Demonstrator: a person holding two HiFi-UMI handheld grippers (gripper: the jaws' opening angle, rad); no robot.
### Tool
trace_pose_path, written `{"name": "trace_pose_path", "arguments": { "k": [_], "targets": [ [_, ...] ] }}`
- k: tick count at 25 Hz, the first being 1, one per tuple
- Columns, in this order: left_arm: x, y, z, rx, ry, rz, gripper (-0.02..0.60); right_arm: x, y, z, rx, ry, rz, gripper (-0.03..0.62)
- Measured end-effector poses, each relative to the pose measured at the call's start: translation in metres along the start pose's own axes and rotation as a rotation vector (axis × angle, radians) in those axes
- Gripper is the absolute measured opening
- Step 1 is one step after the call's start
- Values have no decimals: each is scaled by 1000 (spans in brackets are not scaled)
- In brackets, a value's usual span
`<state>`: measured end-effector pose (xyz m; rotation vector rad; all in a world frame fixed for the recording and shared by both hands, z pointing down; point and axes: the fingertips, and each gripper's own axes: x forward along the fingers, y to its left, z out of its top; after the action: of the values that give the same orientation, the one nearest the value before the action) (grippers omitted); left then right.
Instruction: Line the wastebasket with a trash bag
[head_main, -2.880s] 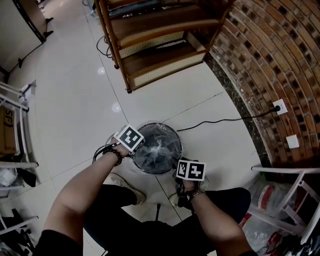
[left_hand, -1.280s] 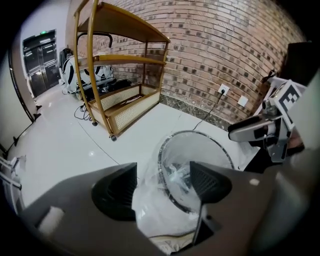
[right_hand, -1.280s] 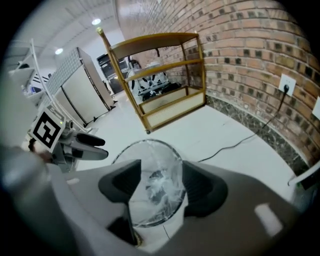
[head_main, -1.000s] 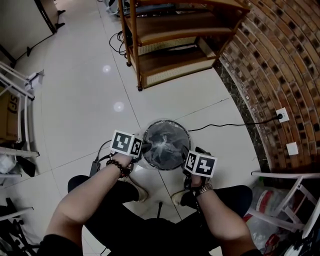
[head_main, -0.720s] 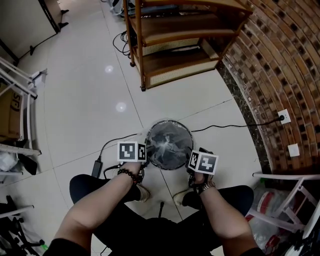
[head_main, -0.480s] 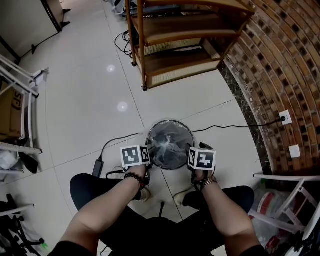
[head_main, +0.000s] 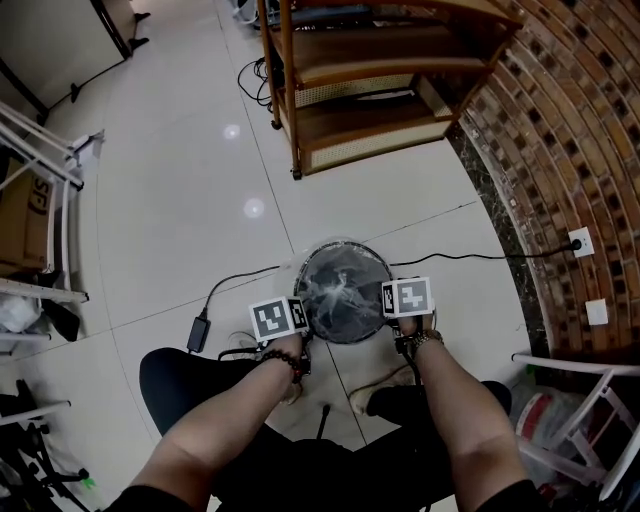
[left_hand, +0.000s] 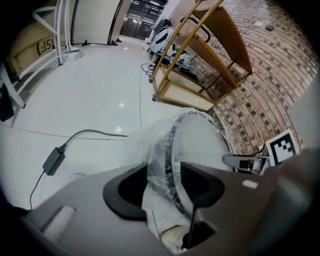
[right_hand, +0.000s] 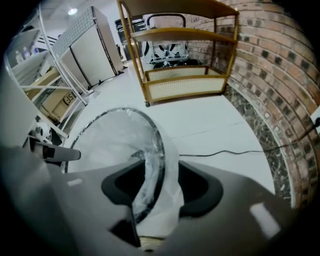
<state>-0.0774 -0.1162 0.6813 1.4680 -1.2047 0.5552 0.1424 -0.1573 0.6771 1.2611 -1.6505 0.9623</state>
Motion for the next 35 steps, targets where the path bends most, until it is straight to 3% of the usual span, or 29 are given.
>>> {"name": "trace_pose_path", "arguments": {
  "k": [2, 7, 12, 15, 17, 19, 20, 22, 29, 35],
  "targets": [
    [5, 0, 0, 9, 5, 7, 184, 4, -1, -4, 5, 7, 3, 151],
    [13, 0, 1, 40, 6, 49, 73, 8, 0, -6, 23, 2, 8, 68],
    [15, -1, -3, 27, 21, 61, 61, 10, 2, -7, 51, -13, 6, 34],
    [17, 1, 10, 86, -36, 89, 58, 10, 1, -8, 51, -21, -4, 31],
    [13, -2, 9, 97, -20, 102, 73, 6, 2, -4, 30, -36, -11, 66],
    [6, 3, 6, 114, 4, 138, 209, 0, 3, 3, 16, -59, -9, 191],
    [2, 6, 7, 126, 5, 149, 232, -5, 2, 6, 14, -73, -8, 214],
    [-4, -2, 14, 138, -25, 103, 261, -19, 0, 16, 12, -115, -10, 235],
    [-45, -12, 44, 242, -127, 51, 268, -64, 8, 53, -30, -278, 9, 235],
    [-70, -35, 72, 450, -176, 20, 227, -75, 50, 69, -83, -312, 66, 234]
  ]
}}
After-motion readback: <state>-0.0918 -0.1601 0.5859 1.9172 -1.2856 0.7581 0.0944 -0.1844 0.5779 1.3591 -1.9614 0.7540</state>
